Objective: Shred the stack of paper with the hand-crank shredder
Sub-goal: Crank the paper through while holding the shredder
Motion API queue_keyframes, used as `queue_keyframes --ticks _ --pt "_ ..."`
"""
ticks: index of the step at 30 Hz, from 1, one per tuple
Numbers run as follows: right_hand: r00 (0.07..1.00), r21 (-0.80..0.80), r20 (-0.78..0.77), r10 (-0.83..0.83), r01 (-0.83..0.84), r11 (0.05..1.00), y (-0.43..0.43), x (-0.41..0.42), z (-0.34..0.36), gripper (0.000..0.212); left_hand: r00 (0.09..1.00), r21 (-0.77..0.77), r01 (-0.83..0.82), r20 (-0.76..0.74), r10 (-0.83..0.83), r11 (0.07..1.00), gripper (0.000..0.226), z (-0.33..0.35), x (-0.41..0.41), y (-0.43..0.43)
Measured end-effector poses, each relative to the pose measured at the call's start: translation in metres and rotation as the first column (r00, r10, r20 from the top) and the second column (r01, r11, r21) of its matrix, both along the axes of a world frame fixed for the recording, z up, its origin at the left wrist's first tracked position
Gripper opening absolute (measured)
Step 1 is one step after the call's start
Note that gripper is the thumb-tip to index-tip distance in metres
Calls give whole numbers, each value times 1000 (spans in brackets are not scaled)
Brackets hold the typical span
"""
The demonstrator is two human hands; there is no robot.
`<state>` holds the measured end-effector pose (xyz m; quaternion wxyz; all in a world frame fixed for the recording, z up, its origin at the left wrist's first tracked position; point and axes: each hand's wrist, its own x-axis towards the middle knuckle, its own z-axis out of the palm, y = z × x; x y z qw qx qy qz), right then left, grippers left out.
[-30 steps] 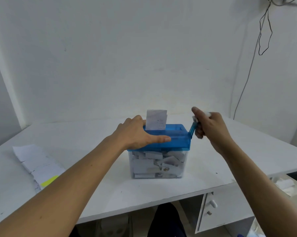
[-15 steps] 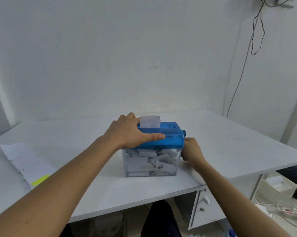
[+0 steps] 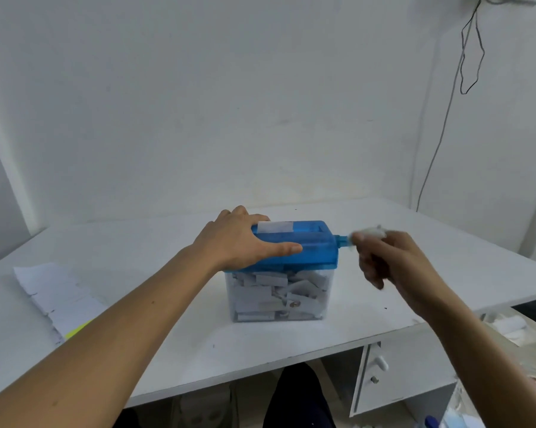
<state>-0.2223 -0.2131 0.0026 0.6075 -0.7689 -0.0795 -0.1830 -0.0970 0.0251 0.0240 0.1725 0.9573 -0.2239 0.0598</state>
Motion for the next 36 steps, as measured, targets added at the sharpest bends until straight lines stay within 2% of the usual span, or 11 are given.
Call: queue_keyframes --ticks 4,7,12,18,20,24,27,32,34,36 --pt "992 9 46 -114 113 994 -1 34 20 40 1000 -15 21 -6 -21 1000 119 1 0 -1" --pt "989 16 70 -127 127 992 -4 51 26 26 1000 -11 24 -5 -24 1000 114 1 0 -1" --pt "957 -20 159 -241 248 969 -1 84 25 25 999 -14 32 -9 -32 999 127 1 -1 -1" --pt "956 -63 -108 -271 266 962 -3 113 -12 39 999 -15 34 -5 -34 999 130 1 -2 -1" --pt "942 -114 -194 -272 254 961 -3 115 -32 32 1000 -20 29 1 -29 999 132 1 -2 0" --pt "911 -108 -325 -254 231 967 1 99 -59 24 1000 4 6 10 -6 1000 119 1 -6 -2" --pt "898 -137 -351 -265 231 963 3 90 -66 31 1000 37 -22 14 22 999 118 3 -9 -2" --pt "867 -316 -348 -357 250 915 7 60 -63 43 998 121 -49 41 45 991 117 6 -9 -3" --pt "877 -300 -324 -354 259 918 11 39 -55 44 999 120 -47 22 45 992 117 6 -9 -4" --pt "910 -194 -273 -311 265 945 12 17 -32 48 999 109 -46 22 44 993 117 8 -10 -5"
